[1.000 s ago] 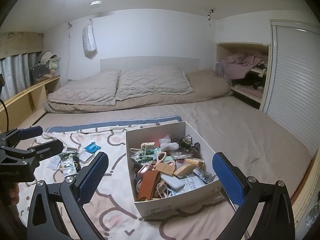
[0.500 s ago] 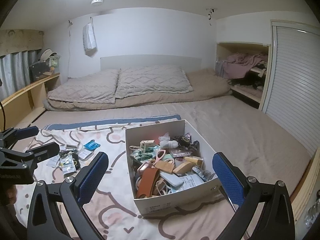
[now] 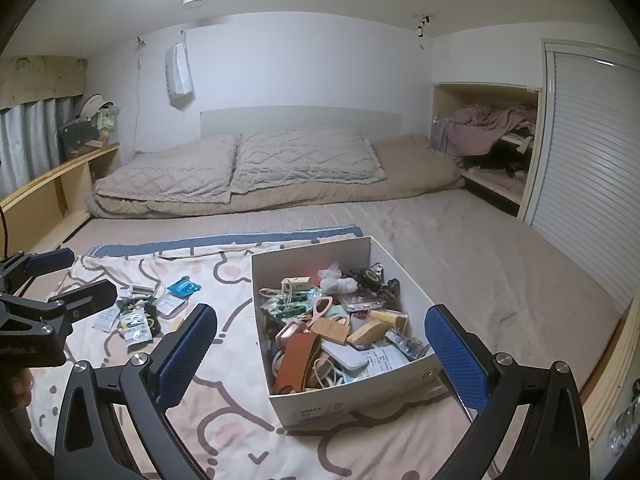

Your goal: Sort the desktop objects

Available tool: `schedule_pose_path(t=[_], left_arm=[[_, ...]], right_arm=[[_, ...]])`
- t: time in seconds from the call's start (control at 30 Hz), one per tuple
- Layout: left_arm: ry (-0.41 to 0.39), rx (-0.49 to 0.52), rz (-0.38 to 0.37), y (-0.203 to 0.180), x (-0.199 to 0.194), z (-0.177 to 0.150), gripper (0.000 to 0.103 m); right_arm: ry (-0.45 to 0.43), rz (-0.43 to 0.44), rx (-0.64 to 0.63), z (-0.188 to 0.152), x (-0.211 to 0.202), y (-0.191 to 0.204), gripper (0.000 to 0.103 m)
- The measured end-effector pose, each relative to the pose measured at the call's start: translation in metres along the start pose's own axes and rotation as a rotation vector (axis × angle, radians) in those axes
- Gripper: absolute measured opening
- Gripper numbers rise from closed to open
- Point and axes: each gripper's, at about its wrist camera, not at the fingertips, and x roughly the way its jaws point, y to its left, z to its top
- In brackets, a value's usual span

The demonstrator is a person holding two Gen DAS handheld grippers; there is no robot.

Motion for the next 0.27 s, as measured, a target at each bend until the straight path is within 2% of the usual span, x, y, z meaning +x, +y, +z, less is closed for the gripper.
schedule_pose_path(t=[0.27], left_arm=[[-0.004,0.002,0.006,0.0007,0.0004,-0.0009,0.102]], right_arm=[[0.009,0.007,-0.001,0.0010,0.0012,0.0007,0.103]])
